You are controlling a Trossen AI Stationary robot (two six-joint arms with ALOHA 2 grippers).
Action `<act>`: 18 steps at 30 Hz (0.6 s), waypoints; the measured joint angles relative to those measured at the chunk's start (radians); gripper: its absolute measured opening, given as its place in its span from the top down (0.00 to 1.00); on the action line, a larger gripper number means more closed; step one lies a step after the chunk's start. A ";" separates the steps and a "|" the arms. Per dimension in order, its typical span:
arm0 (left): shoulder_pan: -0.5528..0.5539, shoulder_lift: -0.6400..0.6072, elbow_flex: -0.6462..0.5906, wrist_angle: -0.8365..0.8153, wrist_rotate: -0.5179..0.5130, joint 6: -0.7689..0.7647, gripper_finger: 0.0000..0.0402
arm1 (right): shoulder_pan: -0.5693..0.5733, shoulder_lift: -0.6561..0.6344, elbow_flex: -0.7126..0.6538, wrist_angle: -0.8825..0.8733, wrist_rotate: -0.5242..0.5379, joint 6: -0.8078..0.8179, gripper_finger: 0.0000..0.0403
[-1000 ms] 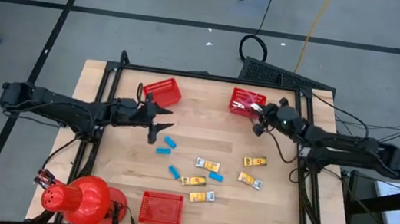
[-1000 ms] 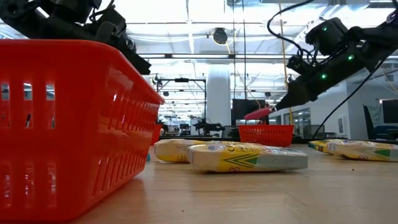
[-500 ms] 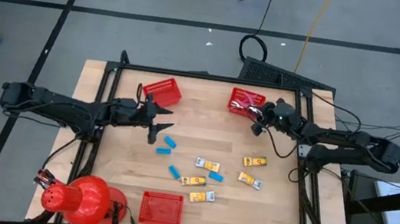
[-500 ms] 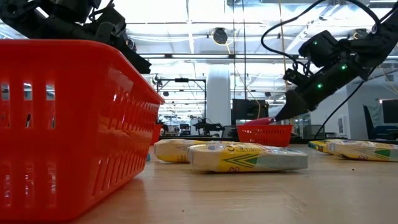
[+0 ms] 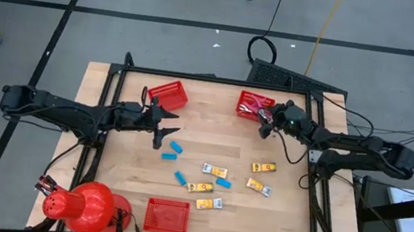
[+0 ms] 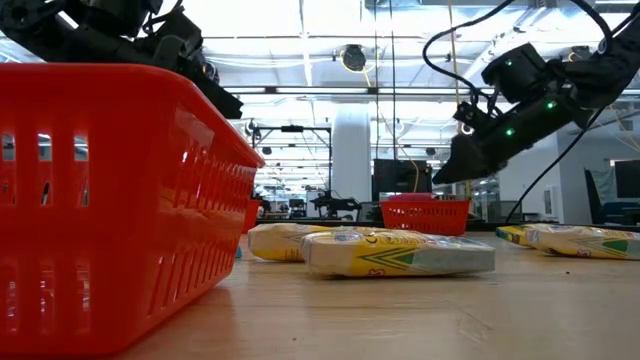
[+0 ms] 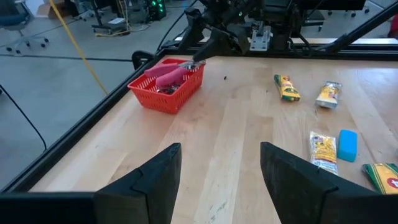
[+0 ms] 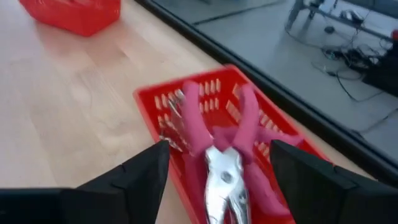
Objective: Pick & Place School Supplies
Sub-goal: Put the blue eraser into the top left red bin
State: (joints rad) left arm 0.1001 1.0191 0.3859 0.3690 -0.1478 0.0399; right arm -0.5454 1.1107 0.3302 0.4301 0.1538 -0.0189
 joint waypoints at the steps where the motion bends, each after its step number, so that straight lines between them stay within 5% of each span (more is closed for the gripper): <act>1: 0.000 0.000 0.000 -0.001 0.000 0.000 0.44 | 0.015 -0.005 0.000 0.010 -0.003 0.000 0.35; 9: 0.000 0.037 0.000 -0.162 0.049 -0.109 0.44 | 0.286 -0.022 0.024 0.051 -0.072 0.033 0.42; 18: -0.036 0.173 0.036 -0.323 0.078 -0.195 0.44 | 0.586 -0.022 0.073 0.048 0.100 0.023 0.42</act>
State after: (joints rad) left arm 0.0642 1.1926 0.4215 0.0463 -0.0696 -0.1547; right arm 0.0403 1.0882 0.4034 0.4781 0.2537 0.0041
